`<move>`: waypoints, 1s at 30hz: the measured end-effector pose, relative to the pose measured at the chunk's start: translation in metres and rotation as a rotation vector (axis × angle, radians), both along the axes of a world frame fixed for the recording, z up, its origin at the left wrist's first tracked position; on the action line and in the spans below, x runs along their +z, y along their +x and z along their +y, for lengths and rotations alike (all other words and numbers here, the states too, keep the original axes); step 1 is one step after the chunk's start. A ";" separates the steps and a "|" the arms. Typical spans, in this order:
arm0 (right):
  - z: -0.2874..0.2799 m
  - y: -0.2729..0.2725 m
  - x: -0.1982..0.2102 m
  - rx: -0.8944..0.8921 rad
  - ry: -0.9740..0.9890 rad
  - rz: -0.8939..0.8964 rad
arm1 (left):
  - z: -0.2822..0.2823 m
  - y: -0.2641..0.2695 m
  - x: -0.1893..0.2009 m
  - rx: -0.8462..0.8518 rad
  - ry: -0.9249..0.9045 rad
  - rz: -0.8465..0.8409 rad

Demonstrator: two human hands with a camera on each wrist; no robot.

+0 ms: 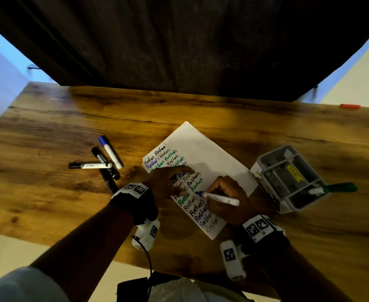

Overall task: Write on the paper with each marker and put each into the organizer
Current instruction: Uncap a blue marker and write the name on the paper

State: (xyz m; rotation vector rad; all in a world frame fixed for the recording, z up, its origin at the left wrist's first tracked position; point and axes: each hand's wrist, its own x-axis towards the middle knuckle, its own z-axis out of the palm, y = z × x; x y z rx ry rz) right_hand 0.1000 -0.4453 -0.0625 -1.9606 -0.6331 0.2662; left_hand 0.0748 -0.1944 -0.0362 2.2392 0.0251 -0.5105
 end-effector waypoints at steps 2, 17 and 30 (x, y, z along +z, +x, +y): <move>0.000 0.001 -0.001 0.010 -0.003 -0.024 | 0.000 0.000 0.000 -0.009 0.013 -0.007; 0.001 0.001 -0.004 -0.008 -0.002 -0.019 | 0.002 0.001 -0.008 -0.021 0.032 -0.036; 0.003 -0.001 -0.006 -0.104 -0.007 -0.051 | 0.003 0.001 -0.013 0.011 -0.041 -0.040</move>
